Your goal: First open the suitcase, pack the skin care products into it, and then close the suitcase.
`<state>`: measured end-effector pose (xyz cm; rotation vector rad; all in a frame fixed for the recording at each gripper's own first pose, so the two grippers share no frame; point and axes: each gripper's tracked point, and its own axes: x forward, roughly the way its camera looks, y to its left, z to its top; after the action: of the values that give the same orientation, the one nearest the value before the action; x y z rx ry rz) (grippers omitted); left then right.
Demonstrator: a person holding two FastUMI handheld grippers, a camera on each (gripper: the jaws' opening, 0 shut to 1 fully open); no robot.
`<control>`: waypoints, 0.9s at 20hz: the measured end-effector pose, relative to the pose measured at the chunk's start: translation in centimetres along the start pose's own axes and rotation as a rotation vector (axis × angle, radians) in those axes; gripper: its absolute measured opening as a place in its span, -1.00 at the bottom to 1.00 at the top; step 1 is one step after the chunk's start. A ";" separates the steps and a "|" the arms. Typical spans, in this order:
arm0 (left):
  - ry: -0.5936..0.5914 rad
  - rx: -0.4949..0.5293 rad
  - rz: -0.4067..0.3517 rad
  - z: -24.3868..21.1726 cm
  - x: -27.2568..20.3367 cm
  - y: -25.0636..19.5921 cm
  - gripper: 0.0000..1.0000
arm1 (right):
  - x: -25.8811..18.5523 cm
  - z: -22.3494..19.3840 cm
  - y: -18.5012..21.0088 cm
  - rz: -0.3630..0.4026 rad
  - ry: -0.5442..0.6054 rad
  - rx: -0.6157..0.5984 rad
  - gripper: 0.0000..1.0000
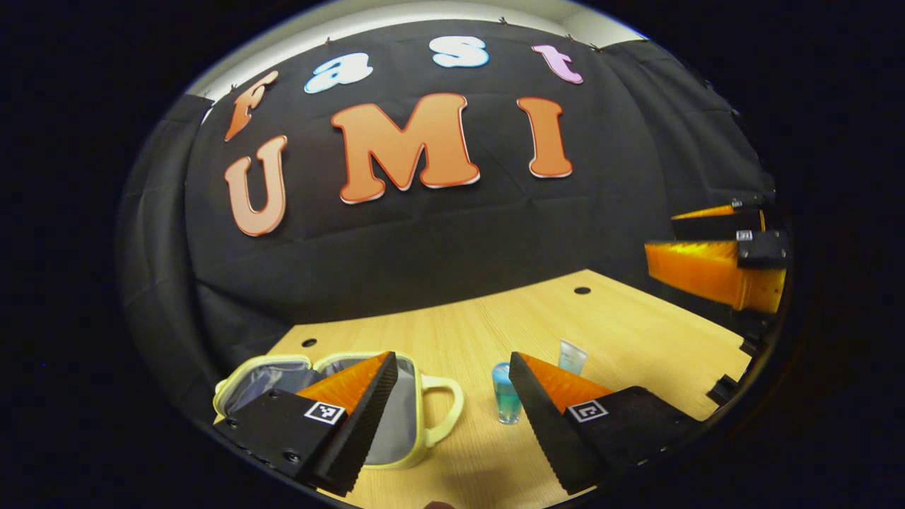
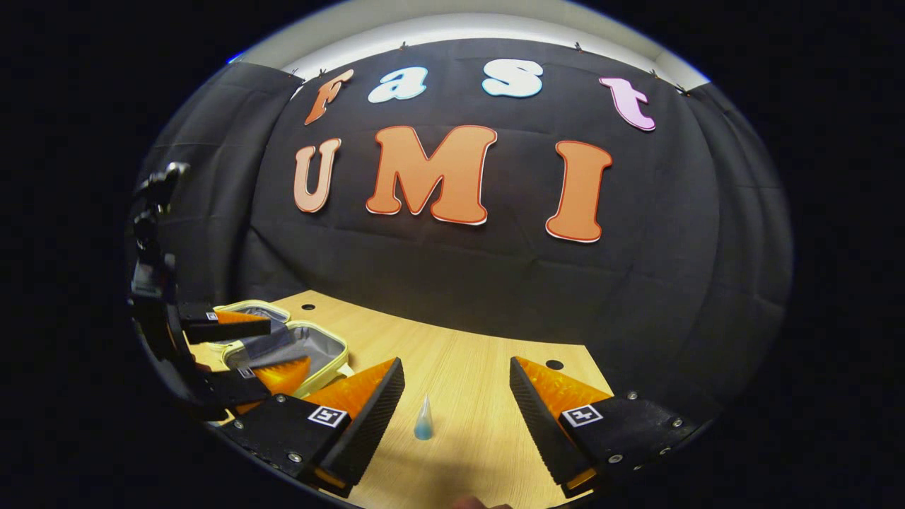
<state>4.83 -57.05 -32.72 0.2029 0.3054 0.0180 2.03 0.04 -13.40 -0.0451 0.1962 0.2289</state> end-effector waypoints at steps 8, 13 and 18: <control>0.141 0.010 -0.095 -7.7 5.3 -5.1 0.95 | -0.3 -2.6 -1.5 -0.029 0.060 -0.023 0.90; 0.206 0.002 -0.146 -11.3 8.4 -7.5 0.64 | -0.1 -3.5 -2.2 -0.041 0.088 -0.020 0.90; 0.245 -0.038 -0.151 -13.1 11.2 -7.5 0.18 | 0.3 -4.9 -2.7 -0.054 0.118 -0.026 0.90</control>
<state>11.50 -61.34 -49.81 0.1398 0.5631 -0.1011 2.00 -2.85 -18.16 -0.0900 0.3087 0.1752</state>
